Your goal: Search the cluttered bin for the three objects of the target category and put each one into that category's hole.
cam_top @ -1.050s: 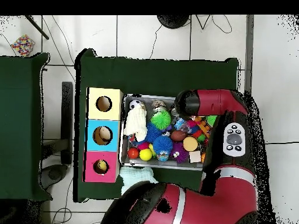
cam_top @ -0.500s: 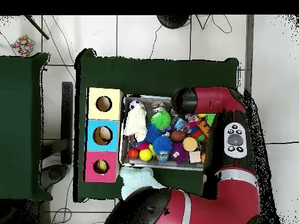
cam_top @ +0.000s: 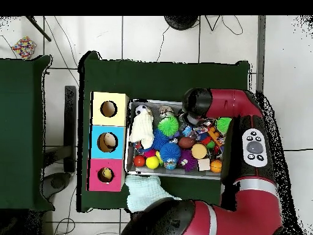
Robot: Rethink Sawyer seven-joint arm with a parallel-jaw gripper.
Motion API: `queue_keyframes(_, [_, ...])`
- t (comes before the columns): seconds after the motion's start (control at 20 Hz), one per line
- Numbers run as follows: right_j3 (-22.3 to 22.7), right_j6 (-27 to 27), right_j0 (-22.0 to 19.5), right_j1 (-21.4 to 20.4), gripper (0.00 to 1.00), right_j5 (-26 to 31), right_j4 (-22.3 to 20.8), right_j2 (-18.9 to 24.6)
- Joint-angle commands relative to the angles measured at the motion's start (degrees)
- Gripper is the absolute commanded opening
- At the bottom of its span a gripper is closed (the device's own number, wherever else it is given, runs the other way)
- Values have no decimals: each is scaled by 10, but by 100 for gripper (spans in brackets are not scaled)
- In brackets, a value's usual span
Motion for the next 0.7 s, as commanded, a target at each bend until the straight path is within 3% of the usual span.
queue_keyframes(0.05, [30, -194, -24, 13, 0, 42, 13, 83])
queue_keyframes(0.5, [40, -153, -22, 22, 0, 20, 17, 88])
queue_keyframes(0.7, [65, -122, -27, 28, 0, 23, 45, 94])
